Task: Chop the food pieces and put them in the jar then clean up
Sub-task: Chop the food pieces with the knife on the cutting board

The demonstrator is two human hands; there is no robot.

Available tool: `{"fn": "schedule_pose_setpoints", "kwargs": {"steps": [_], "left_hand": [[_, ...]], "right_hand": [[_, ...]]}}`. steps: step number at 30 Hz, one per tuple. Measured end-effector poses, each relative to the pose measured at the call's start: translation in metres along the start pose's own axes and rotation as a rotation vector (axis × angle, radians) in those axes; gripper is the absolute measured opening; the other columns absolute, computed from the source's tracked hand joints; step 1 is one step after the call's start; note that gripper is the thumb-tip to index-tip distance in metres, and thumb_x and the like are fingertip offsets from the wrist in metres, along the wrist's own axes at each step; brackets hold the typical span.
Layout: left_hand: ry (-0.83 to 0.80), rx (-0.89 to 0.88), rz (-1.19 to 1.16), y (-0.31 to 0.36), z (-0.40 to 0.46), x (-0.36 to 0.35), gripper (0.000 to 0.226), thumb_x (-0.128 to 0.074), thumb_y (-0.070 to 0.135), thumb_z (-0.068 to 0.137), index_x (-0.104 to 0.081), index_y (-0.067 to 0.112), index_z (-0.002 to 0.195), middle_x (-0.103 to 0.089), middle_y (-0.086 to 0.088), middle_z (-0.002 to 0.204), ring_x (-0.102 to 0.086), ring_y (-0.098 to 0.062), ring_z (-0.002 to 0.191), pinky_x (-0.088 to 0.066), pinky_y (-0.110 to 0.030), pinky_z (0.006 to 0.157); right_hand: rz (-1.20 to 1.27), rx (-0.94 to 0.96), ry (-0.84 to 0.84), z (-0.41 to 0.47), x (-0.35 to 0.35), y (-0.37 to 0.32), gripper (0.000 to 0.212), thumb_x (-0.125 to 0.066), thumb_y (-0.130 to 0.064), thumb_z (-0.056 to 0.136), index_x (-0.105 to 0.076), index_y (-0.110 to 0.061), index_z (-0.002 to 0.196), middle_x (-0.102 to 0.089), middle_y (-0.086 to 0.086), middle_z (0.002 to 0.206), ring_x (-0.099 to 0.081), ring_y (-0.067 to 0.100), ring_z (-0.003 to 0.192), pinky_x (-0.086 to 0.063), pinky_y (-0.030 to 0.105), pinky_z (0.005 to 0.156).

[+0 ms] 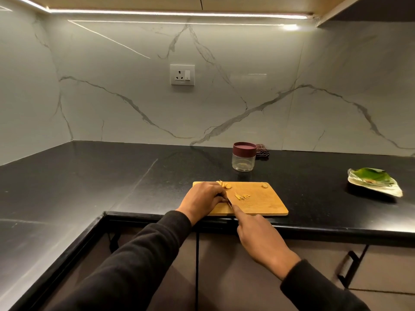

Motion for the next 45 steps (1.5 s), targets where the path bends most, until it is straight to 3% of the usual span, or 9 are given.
{"fn": "schedule_pose_setpoints", "kwargs": {"steps": [4,9,12,19,23,27,35,40,45], "left_hand": [[-0.010,-0.002,0.021,0.000,0.000,-0.001,0.012,-0.067,0.025,0.095,-0.076,0.023,0.102,-0.072,0.005,0.107,-0.067,-0.009,0.094,-0.055,-0.022,0.087],[-0.033,-0.015,0.028,0.003,0.000,-0.001,0.010,-0.066,0.022,0.095,-0.073,0.021,0.102,-0.072,0.004,0.105,-0.067,-0.009,0.093,-0.055,-0.023,0.086],[-0.049,-0.032,0.021,0.005,-0.001,-0.002,0.013,-0.065,0.022,0.096,-0.070,0.022,0.108,-0.072,0.004,0.109,-0.067,-0.009,0.095,-0.056,-0.025,0.087],[-0.153,-0.089,0.105,0.008,0.001,-0.011,0.031,-0.058,0.019,0.100,-0.068,0.037,0.124,-0.059,0.006,0.135,-0.059,-0.012,0.118,-0.049,-0.024,0.097],[-0.205,-0.137,0.149,0.011,0.005,-0.016,0.042,-0.054,0.014,0.102,-0.060,0.039,0.135,-0.054,0.004,0.133,-0.053,-0.012,0.116,-0.042,-0.019,0.092],[-0.128,-0.136,0.174,0.011,0.005,-0.014,0.047,-0.056,0.015,0.101,-0.049,0.033,0.145,-0.058,0.003,0.133,-0.058,-0.013,0.116,-0.049,-0.024,0.094],[0.020,-0.045,0.094,0.004,0.000,0.000,0.012,-0.065,0.027,0.096,-0.069,0.026,0.107,-0.072,0.007,0.107,-0.067,-0.008,0.095,-0.044,-0.012,0.077],[0.036,-0.009,0.043,0.002,-0.002,0.003,0.023,-0.066,0.027,0.096,-0.062,0.024,0.118,-0.074,0.008,0.103,-0.068,-0.006,0.092,-0.052,-0.017,0.076],[0.019,-0.010,0.076,0.001,-0.003,0.002,0.011,-0.067,0.027,0.095,-0.073,0.029,0.104,-0.074,0.009,0.103,-0.068,-0.006,0.093,-0.054,-0.019,0.081]], "right_hand": [[-0.208,0.002,0.047,-0.020,0.011,-0.001,0.062,-0.036,-0.022,0.108,-0.007,-0.036,0.160,-0.049,-0.004,0.088,-0.046,0.013,0.074,-0.037,0.029,0.066],[-0.411,0.006,0.040,-0.023,0.022,0.002,0.068,-0.036,-0.014,0.107,-0.001,-0.037,0.160,-0.054,0.000,0.094,-0.053,0.017,0.079,-0.041,0.033,0.069],[-0.430,0.022,0.017,-0.021,0.020,0.002,0.070,-0.038,-0.013,0.107,0.000,-0.037,0.160,-0.060,0.003,0.103,-0.061,0.020,0.090,-0.045,0.034,0.071],[-0.430,0.007,0.007,-0.019,0.016,0.003,0.071,-0.040,-0.015,0.106,0.001,-0.039,0.160,-0.060,0.004,0.105,-0.058,0.018,0.087,-0.042,0.032,0.070],[-0.421,-0.005,0.011,-0.019,0.014,0.003,0.072,-0.041,-0.016,0.106,0.002,-0.038,0.160,-0.053,0.001,0.096,-0.048,0.015,0.077,-0.042,0.031,0.069],[-0.421,-0.004,0.013,-0.020,0.014,0.003,0.071,-0.041,-0.017,0.107,0.002,-0.036,0.160,-0.047,0.000,0.090,-0.045,0.016,0.074,-0.040,0.031,0.067],[-0.279,0.008,0.080,-0.017,0.014,0.013,0.063,-0.035,-0.022,0.109,-0.002,-0.041,0.159,-0.049,-0.004,0.087,-0.049,0.011,0.073,-0.042,0.028,0.066],[-0.152,-0.011,0.126,-0.017,0.022,0.022,0.058,-0.030,-0.028,0.109,-0.004,-0.043,0.159,-0.049,-0.007,0.079,-0.045,0.007,0.064,-0.034,0.022,0.057],[-0.096,-0.022,0.134,-0.011,0.026,0.029,0.056,-0.031,-0.029,0.109,-0.009,-0.042,0.159,-0.053,-0.008,0.075,-0.050,0.007,0.062,-0.032,0.021,0.051]]}}
Point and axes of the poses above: each hand's wrist, its own z-axis towards the middle knuckle, its own x-axis out of the back of the hand, y = z × x, the point moved 9 cm from there along z, towards the middle knuckle
